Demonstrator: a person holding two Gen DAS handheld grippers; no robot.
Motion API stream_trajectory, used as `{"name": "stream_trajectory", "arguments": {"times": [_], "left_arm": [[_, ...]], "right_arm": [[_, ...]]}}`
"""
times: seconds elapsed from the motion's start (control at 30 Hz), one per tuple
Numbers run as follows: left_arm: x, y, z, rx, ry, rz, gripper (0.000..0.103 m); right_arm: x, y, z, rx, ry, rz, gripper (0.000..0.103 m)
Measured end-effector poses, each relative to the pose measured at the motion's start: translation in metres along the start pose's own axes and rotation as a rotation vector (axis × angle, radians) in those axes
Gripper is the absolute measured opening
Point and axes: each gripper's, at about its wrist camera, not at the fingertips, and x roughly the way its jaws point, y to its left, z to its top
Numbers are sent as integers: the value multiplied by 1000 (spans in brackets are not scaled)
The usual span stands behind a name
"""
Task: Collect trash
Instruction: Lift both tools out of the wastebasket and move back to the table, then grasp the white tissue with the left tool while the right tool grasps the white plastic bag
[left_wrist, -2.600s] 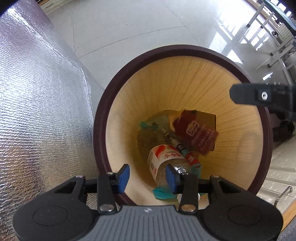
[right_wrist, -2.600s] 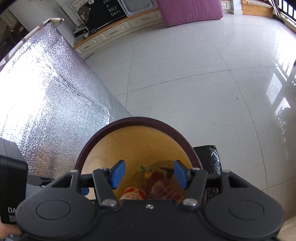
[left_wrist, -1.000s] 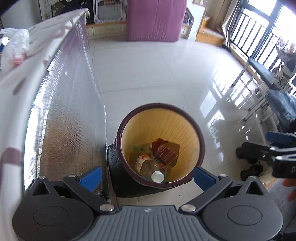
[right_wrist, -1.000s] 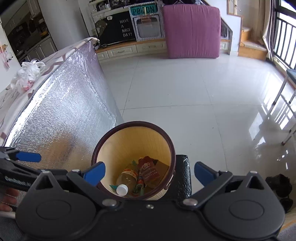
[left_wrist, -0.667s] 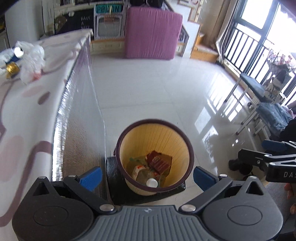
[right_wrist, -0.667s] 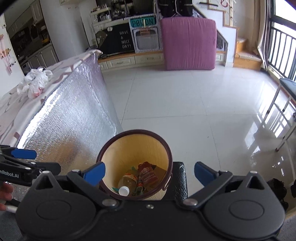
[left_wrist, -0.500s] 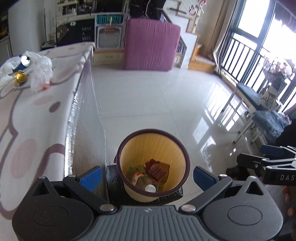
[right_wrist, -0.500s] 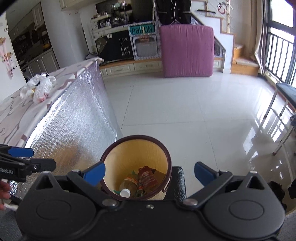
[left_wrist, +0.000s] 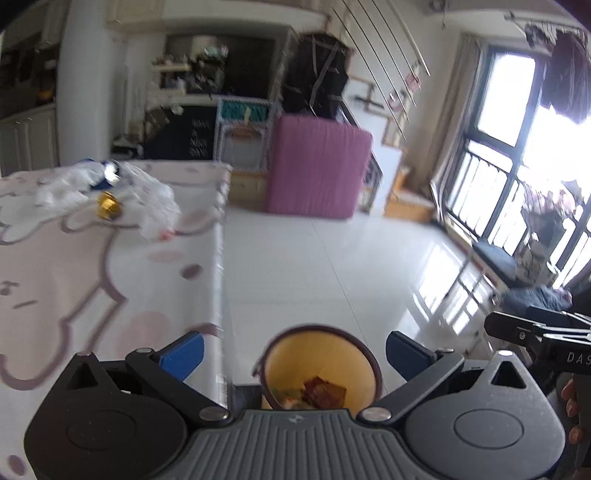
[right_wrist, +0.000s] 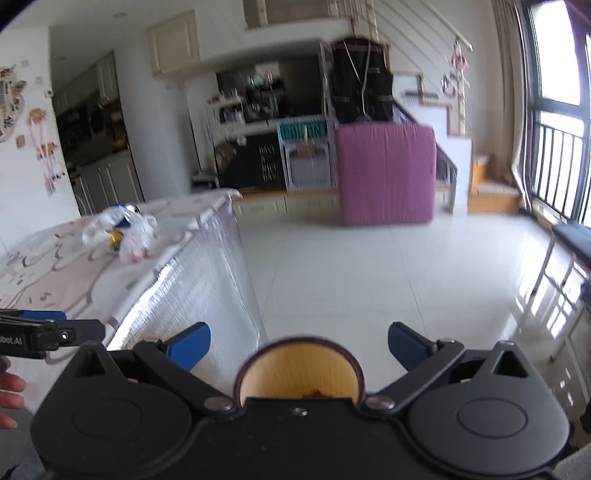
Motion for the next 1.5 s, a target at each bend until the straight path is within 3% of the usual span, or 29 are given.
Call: {"name": "stream_trajectory", "arguments": {"times": [0.33, 0.63, 0.8, 1.13, 1.5], "left_arm": [[-49, 66, 9, -69, -195, 119, 103], [-67, 135, 18, -91, -254, 206, 103], [-63, 174, 31, -45, -255, 255, 103], [-9, 246, 79, -2, -197, 245, 103], [101, 321, 144, -31, -86, 222, 103]], "right_arm": [[10, 62, 8, -40, -120, 59, 103], [39, 129, 20, -73, -173, 153, 103], [64, 164, 24, -106, -197, 183, 103], [127, 208, 42, -84, -152, 219, 103], [207, 225, 74, -135, -28, 292, 103]]}}
